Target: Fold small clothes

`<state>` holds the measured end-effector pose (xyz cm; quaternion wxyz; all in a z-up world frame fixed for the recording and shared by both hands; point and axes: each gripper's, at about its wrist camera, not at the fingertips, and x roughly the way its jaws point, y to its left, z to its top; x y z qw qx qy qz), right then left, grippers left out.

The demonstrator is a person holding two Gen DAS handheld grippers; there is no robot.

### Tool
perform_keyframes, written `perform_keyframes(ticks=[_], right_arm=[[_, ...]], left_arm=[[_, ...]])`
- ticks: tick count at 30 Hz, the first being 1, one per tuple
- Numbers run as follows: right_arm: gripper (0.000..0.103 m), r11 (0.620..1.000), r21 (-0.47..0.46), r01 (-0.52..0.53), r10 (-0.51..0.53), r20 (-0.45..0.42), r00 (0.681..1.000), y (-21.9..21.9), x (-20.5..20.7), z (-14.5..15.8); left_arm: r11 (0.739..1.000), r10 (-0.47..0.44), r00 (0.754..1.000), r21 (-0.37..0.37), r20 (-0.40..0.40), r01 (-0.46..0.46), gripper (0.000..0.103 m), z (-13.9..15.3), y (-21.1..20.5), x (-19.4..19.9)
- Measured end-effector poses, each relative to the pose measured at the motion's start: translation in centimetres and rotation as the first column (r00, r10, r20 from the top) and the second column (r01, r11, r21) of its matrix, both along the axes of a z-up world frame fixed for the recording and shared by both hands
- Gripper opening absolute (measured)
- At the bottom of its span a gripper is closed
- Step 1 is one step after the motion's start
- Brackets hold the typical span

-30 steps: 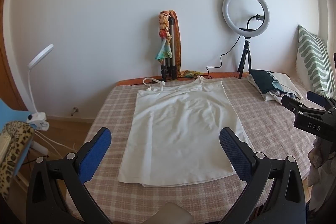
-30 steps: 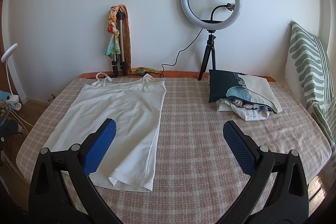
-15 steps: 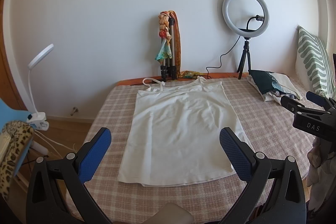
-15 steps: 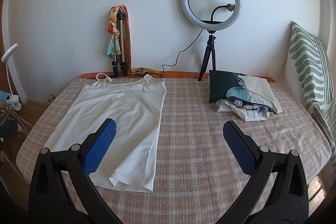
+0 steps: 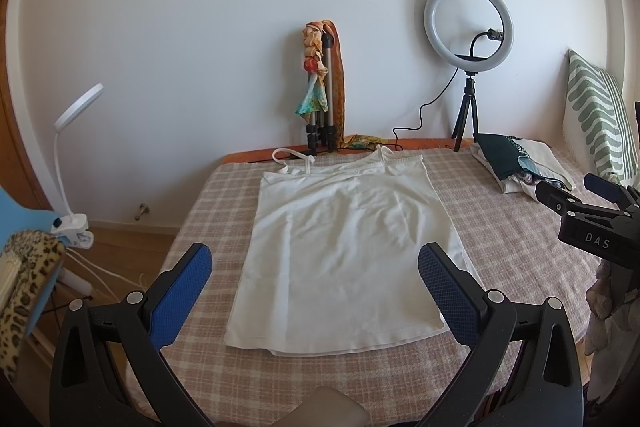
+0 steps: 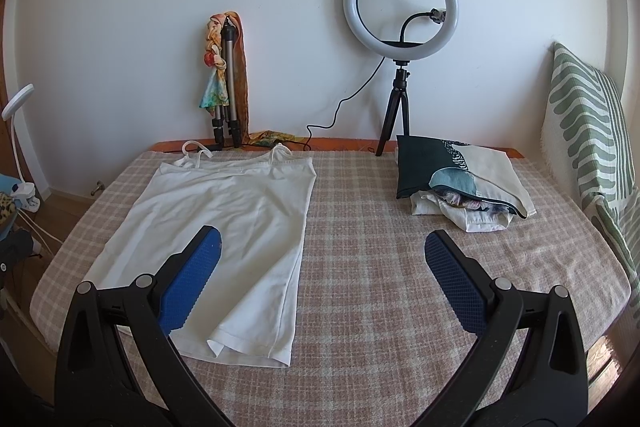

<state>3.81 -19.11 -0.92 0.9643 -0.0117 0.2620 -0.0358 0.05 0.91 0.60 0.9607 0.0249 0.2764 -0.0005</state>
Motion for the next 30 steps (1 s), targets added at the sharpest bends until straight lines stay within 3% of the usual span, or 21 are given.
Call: perform_keyframes(ticks=[23,30], right_arm=[[0.103,1.000,0.000,-0.010,0.010,-0.003,1.000,0.3,0.1,-0.3],[0.103,0.992,0.074,-0.107,0.107,0.005,0.994,0.3,0.5,-1.7]], left_arm=[[1.000,-0.003,1.000,0.006,-0.030,0.003,0.103,-1.2,0.6,0.2],[0.999,-0.001,0.996,-0.050,-0.092,-0.004,0.102,-3.6,2.9,0.6]])
